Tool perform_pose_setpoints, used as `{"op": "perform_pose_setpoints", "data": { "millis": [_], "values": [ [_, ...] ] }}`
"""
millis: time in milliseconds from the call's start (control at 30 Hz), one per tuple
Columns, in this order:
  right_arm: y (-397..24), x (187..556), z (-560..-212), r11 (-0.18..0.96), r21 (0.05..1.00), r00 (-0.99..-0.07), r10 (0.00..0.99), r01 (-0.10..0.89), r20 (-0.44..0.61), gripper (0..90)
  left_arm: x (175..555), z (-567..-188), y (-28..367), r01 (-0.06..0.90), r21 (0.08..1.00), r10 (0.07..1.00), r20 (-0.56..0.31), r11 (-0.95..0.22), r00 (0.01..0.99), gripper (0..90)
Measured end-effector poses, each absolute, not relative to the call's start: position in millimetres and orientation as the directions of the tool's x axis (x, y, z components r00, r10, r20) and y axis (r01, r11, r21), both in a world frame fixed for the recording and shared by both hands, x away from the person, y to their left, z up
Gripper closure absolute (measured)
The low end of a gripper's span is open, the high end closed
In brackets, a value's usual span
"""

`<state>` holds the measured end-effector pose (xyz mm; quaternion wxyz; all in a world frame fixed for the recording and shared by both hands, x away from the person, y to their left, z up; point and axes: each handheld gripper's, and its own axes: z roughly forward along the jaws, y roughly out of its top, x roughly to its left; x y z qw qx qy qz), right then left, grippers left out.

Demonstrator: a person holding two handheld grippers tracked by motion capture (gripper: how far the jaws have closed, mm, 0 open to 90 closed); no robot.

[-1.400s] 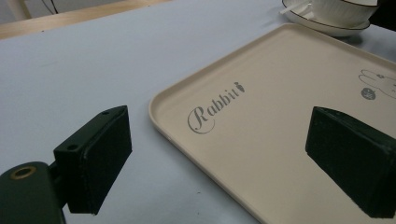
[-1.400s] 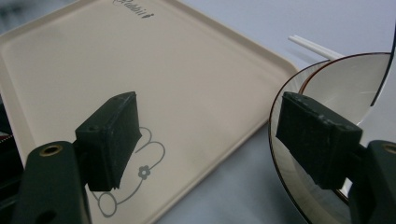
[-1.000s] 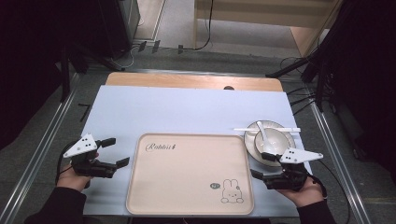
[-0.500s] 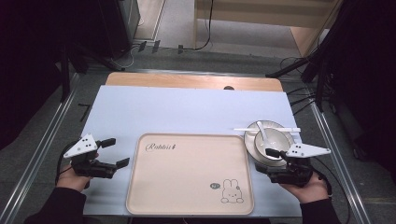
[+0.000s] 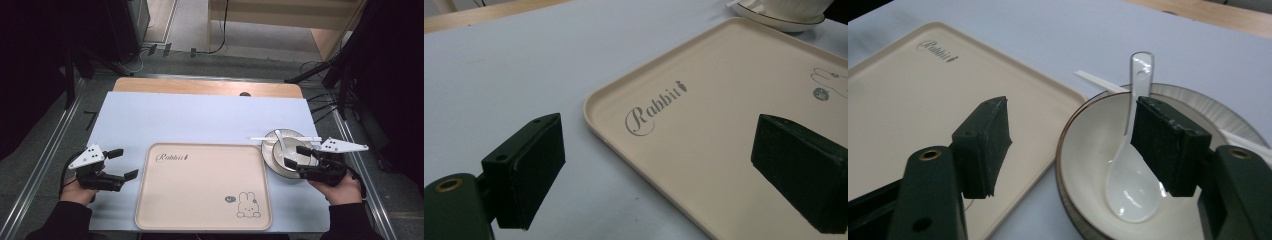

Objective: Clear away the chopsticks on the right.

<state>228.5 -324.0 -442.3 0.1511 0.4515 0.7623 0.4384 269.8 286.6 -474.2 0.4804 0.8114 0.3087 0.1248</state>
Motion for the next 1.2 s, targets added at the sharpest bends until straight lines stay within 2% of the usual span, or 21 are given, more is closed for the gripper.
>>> {"op": "perform_pose_setpoints", "data": {
  "millis": [667,733,867,933,967,1000,1067,1200],
  "values": [
    [-377,276,-447,0.104,0.821,-0.397,0.904,0.561,0.157,44.1,267,-475,291,0.395,0.849,0.634,-0.095,-0.351,0.767,7.6],
    [-382,284,-455,0.106,0.817,-0.366,0.921,0.567,0.134,48.4,266,-475,291,0.397,0.848,0.636,-0.095,-0.35,0.766,7.6],
    [-389,293,-468,0.087,0.796,-0.354,0.92,0.599,0.166,55.3,266,-476,292,0.399,0.847,0.638,-0.095,-0.351,0.764,7.6],
    [-390,300,-478,0.101,0.779,-0.342,0.927,0.619,0.152,70.7,265,-476,292,0.401,0.846,0.64,-0.095,-0.351,0.762,7.6],
    [-390,302,-481,0.099,0.776,-0.33,0.932,0.623,0.146,74.8,265,-476,292,0.402,0.845,0.641,-0.095,-0.353,0.762,7.6],
    [-390,302,-481,0.099,0.776,-0.33,0.932,0.623,0.146,74.8,265,-476,292,0.402,0.845,0.641,-0.095,-0.353,0.762,7.7],
    [-393,309,-490,0.066,0.765,-0.294,0.941,0.64,0.165,87.5,265,-476,292,0.402,0.846,0.641,-0.096,-0.351,0.762,7.6],
    [-395,316,-499,0.048,0.757,-0.267,0.949,0.652,0.169,90.0,264,-476,293,0.402,0.846,0.642,-0.096,-0.35,0.761,7.7]
  ]
}}
